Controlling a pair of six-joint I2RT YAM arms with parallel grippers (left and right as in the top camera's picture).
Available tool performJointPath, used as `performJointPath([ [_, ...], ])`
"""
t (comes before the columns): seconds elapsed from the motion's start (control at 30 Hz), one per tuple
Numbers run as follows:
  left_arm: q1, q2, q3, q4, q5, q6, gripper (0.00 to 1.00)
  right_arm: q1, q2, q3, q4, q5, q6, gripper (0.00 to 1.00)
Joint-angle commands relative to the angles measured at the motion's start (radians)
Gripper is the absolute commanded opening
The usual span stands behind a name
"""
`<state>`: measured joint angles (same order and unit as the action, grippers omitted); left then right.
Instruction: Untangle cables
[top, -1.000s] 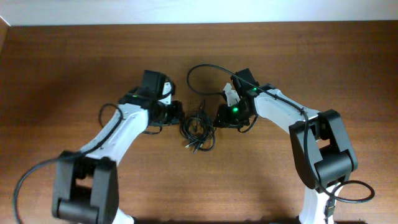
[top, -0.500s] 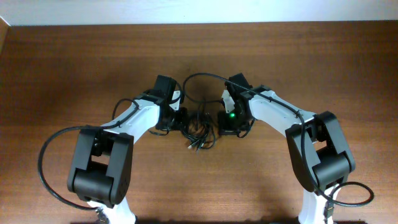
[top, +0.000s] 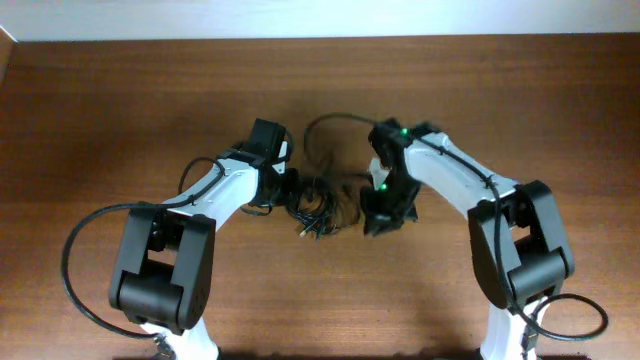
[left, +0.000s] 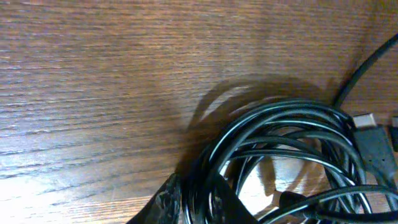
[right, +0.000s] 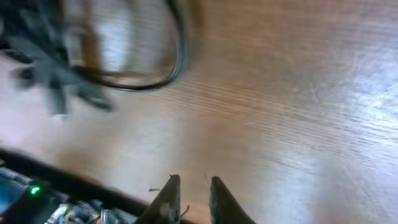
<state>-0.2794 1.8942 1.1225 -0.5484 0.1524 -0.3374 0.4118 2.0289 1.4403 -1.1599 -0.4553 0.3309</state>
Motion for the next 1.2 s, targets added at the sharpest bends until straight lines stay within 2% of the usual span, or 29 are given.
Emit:
performJointPath([
  [0.0,0.007,0.038,-0.023,-0.009,-0.071,-0.014,0.2,0.008,-0.013,0.123,0.014,-0.016,-0.022,0.26],
  [0.03,0.007,0.038,-0.023,-0.009,-0.071,-0.014,0.2,0.014,-0.013,0.124,0.05,-0.013,-0.032,0.36],
  [0.07,0.007,0.038,-0.023,-0.009,-0.071,-0.014,0.18,0.016,-0.013,0.122,0.09,0.001,-0.032,0.4],
  [0.17,0.007,0.038,-0.023,-0.009,-0.071,-0.014,0.1,0.023,-0.012,0.114,0.154,0.003,-0.032,0.43],
  [0.27,0.007,0.038,-0.023,-0.009,-0.07,-0.014,0.06,0.053,-0.01,0.111,0.199,0.034,-0.031,0.45],
  [0.33,0.007,0.038,-0.023,-0.009,-0.067,-0.014,0.1,0.074,-0.008,0.109,0.249,0.107,-0.025,0.45],
  [0.4,0.007,0.038,-0.023,-0.01,-0.067,-0.014,0.26,0.081,-0.007,0.109,0.28,0.175,0.003,0.45],
  [0.47,0.007,0.038,-0.023,-0.01,-0.068,-0.014,0.26,0.082,-0.006,0.107,0.277,0.172,0.003,0.45],
  [0.6,0.007,0.038,-0.023,-0.009,-0.068,-0.014,0.26,0.126,-0.006,0.085,0.254,0.18,0.002,0.44],
  [0.73,0.007,0.038,-0.023,-0.009,-0.068,-0.014,0.22,0.149,-0.006,-0.002,0.322,0.179,0.003,0.42],
  [0.8,0.007,0.038,-0.023,-0.009,-0.068,-0.014,0.17,0.15,-0.006,-0.037,0.343,0.179,0.003,0.37],
  [0.87,0.007,0.038,-0.023,-0.009,-0.068,-0.014,0.15,0.15,-0.006,-0.047,0.357,0.179,0.003,0.23],
  [0.93,0.007,0.038,-0.023,-0.009,-0.068,-0.014,0.15,0.15,-0.006,-0.047,0.372,0.179,0.003,0.18],
  [1.0,0.007,0.038,-0.023,-0.009,-0.068,-0.014,0.15,0.15,-0.006,-0.047,0.381,0.176,0.017,0.19],
  [1.07,0.007,0.038,-0.023,-0.009,-0.068,-0.014,0.15,0.151,-0.006,-0.047,0.391,0.176,0.018,0.27],
  [1.13,0.007,0.038,-0.023,-0.009,-0.067,-0.014,0.14,0.151,-0.006,-0.049,0.402,0.176,0.019,0.27],
  [1.17,0.007,0.038,-0.023,-0.009,-0.066,-0.018,0.13,0.151,-0.006,-0.049,0.402,0.176,0.018,0.23],
])
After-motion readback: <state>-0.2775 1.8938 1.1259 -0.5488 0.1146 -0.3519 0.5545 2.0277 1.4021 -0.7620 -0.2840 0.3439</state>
